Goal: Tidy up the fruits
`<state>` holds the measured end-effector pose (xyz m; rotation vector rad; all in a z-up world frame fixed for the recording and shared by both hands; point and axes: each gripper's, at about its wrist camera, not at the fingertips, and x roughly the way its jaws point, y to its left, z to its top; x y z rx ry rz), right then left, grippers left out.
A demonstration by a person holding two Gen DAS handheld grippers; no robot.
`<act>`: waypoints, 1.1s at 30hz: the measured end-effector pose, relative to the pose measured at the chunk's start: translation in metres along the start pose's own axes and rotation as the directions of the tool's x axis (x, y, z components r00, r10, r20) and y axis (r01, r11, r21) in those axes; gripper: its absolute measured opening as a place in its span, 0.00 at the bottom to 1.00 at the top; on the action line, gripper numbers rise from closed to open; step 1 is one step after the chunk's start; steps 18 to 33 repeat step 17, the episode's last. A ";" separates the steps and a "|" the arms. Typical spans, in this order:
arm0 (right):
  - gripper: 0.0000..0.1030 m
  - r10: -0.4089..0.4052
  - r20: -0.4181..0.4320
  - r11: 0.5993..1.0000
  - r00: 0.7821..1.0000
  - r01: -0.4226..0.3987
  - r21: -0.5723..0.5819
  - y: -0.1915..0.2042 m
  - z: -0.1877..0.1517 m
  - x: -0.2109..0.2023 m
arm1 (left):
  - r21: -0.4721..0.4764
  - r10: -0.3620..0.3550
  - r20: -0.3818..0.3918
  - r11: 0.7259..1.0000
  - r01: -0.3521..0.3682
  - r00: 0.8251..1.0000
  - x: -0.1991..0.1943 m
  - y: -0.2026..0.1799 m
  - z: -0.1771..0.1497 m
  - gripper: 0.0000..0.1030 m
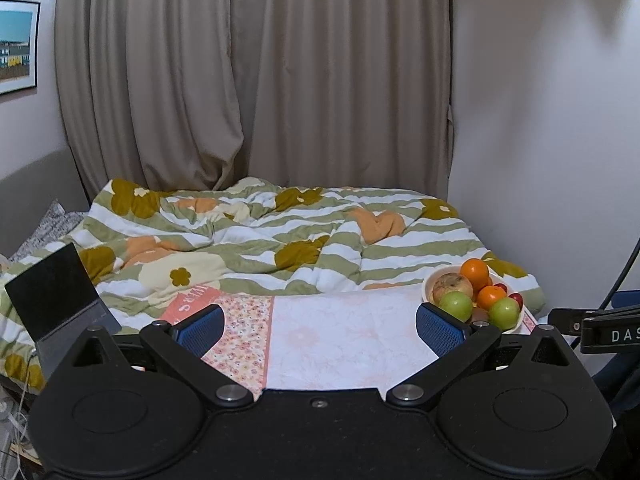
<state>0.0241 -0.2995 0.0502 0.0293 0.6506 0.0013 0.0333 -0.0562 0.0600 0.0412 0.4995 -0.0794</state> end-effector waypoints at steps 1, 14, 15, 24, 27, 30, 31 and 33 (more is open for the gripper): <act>1.00 0.000 0.000 1.000 1.000 0.000 0.000 0.000 0.000 0.000 | 0.005 0.002 0.006 1.000 -0.002 1.000 -0.001 0.000 0.000 1.00; 1.00 0.017 0.003 1.000 1.000 -0.017 -0.003 0.009 0.003 -0.005 | 0.037 0.043 0.026 0.998 -0.043 0.999 -0.008 -0.006 -0.001 1.00; 1.00 0.019 0.003 1.000 1.000 -0.019 -0.004 0.010 0.003 -0.006 | 0.038 0.043 0.026 0.998 -0.044 0.999 -0.009 -0.007 -0.001 1.00; 1.00 0.023 0.003 1.000 1.000 -0.023 -0.004 0.008 0.004 -0.005 | 0.038 0.045 0.029 0.998 -0.046 0.999 -0.009 -0.008 -0.002 1.00; 1.00 0.023 0.003 1.000 1.000 -0.023 -0.004 0.008 0.004 -0.005 | 0.038 0.045 0.029 0.998 -0.046 0.999 -0.009 -0.008 -0.002 1.00; 1.00 0.023 0.003 1.000 1.000 -0.023 -0.004 0.008 0.004 -0.005 | 0.038 0.045 0.029 0.998 -0.046 0.999 -0.009 -0.008 -0.002 1.00; 1.00 0.023 0.003 1.000 1.000 -0.023 -0.004 0.008 0.004 -0.005 | 0.038 0.045 0.029 0.998 -0.046 0.999 -0.009 -0.008 -0.002 1.00; 1.00 0.023 0.003 1.000 1.000 -0.023 -0.004 0.008 0.004 -0.005 | 0.038 0.045 0.029 0.998 -0.046 0.999 -0.009 -0.008 -0.002 1.00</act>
